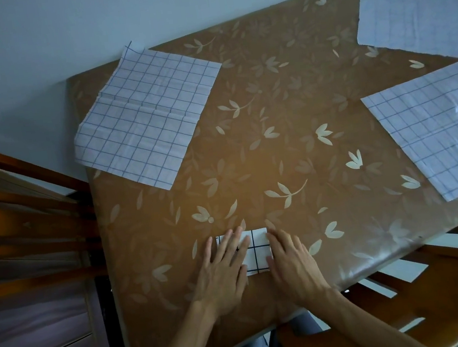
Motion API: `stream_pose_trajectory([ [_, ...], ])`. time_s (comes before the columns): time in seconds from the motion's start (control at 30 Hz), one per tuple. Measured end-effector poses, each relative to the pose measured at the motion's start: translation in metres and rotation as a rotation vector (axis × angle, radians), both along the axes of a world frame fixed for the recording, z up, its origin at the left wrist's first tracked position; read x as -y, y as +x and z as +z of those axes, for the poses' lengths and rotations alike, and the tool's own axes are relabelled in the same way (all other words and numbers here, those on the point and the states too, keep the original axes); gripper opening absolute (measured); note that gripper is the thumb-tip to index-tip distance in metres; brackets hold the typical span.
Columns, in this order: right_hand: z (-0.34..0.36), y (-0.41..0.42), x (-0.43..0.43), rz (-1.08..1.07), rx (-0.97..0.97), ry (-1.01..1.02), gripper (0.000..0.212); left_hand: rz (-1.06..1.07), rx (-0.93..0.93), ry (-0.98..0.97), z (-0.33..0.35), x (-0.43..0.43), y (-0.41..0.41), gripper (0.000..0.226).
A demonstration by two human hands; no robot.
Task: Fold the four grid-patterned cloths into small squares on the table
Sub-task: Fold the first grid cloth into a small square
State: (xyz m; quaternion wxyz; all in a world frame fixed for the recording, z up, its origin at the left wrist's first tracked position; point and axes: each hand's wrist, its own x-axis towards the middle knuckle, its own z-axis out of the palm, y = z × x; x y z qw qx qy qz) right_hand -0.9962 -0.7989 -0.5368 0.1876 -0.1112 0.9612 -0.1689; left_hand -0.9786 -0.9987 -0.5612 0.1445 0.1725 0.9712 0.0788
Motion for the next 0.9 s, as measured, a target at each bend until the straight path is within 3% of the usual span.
stream_pose_trajectory([
  [0.1,0.010,0.000,0.016,-0.168,0.081,-0.139,0.043,0.010,0.002,0.006,0.001,-0.003,0.001,0.062],
  [0.3,0.010,0.002,0.051,0.005,0.119,-0.239,0.045,0.167,0.004,-0.052,0.003,0.024,0.023,0.062],
  [0.43,-0.003,0.011,0.071,0.131,-0.073,-0.069,0.043,0.203,-0.009,-0.127,0.002,0.044,0.043,0.062],
  [0.6,-0.023,0.029,0.092,0.359,-0.110,0.000,0.061,0.219,0.013,-0.156,-0.004,0.047,0.047,0.063],
  [0.9,-0.027,0.021,0.064,0.256,-0.110,0.112,0.070,0.331,-0.006,-0.099,-0.006,0.074,0.062,0.076],
])
